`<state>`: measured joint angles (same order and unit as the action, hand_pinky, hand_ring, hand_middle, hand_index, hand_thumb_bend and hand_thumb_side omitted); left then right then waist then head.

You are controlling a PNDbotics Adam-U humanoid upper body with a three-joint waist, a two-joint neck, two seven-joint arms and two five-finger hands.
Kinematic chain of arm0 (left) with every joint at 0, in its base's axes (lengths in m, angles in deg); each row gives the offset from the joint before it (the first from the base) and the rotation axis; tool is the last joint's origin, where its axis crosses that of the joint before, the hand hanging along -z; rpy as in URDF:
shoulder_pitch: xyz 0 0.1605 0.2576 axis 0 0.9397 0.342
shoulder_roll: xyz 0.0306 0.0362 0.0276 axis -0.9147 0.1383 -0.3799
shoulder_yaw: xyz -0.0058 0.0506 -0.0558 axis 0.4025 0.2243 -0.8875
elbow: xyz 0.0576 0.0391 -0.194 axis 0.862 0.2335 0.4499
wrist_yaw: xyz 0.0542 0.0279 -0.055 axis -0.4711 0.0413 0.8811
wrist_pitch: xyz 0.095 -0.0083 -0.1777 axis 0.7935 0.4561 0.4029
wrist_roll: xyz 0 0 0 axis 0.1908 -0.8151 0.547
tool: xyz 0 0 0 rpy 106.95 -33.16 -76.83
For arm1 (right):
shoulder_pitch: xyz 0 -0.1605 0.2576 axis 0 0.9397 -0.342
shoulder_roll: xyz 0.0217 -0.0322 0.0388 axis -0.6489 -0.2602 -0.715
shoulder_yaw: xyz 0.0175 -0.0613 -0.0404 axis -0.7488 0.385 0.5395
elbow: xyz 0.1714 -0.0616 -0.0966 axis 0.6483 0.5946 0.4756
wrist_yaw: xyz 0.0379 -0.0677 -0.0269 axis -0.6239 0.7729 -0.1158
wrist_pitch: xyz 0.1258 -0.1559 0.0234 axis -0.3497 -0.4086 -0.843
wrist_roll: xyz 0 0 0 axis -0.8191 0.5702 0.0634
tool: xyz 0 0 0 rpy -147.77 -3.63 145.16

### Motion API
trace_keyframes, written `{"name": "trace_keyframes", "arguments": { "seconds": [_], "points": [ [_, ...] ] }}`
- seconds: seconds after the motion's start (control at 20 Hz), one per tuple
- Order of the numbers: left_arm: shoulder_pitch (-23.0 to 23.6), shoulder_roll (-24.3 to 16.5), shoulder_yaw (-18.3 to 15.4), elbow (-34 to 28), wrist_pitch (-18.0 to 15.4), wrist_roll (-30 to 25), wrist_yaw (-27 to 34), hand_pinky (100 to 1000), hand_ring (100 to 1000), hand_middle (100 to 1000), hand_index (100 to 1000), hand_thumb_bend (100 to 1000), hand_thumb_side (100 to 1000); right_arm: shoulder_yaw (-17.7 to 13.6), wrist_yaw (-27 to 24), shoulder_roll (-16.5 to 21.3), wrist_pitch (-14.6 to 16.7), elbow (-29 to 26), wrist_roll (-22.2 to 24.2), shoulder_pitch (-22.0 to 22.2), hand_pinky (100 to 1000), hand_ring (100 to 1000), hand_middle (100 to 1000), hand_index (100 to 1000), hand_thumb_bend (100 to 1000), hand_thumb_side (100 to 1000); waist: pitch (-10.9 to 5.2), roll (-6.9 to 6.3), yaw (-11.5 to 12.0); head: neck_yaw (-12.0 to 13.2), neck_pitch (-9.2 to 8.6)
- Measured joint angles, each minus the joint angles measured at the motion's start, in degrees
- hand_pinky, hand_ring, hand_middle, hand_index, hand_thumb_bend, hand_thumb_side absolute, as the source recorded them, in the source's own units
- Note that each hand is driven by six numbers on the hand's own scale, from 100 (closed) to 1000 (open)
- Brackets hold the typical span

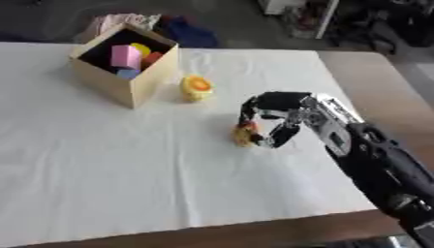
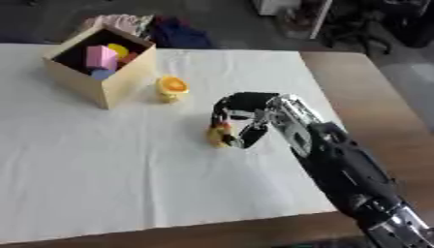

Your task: Pick up objects on the table and place them in the box.

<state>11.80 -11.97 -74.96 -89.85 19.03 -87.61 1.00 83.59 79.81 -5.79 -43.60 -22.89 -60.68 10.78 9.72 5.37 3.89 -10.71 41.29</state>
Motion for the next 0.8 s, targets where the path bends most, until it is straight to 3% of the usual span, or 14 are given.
{"name": "trace_keyframes", "arguments": {
  "seconds": [0.05,0.1,0.45,0.8],
  "points": [
    [0.0,0.0,0.0,0.0,0.0,0.0,0.0,744,608,673,848,100,699,0.0,0.1,0.0,0.1,0.0,-0.1,0.0,768,707,649,535,109,100,0.00,-0.02,0.0,0.0,0.00],
    [0.0,0.0,0.0,0.0,0.0,0.0,0.0,744,608,673,848,100,700,0.0,0.2,0.0,0.1,0.0,-0.3,0.0,747,666,592,420,100,100,0.00,-0.03,0.0,0.0,0.00],
    [0.4,0.6,-0.2,0.0,0.2,0.1,0.0,744,608,671,847,100,702,-2.2,-3.1,0.6,-0.1,-5.3,-4.7,-2.7,742,648,570,407,100,100,0.00,-0.30,0.4,0.0,0.00],
    [0.3,1.6,0.0,-0.2,0.6,-0.3,0.0,744,608,671,847,100,711,-2.7,-7.0,0.9,-2.1,-4.7,-7.8,-10.6,731,626,556,406,100,100,0.00,-0.30,1.8,-0.9,-0.14]
  ]
}}
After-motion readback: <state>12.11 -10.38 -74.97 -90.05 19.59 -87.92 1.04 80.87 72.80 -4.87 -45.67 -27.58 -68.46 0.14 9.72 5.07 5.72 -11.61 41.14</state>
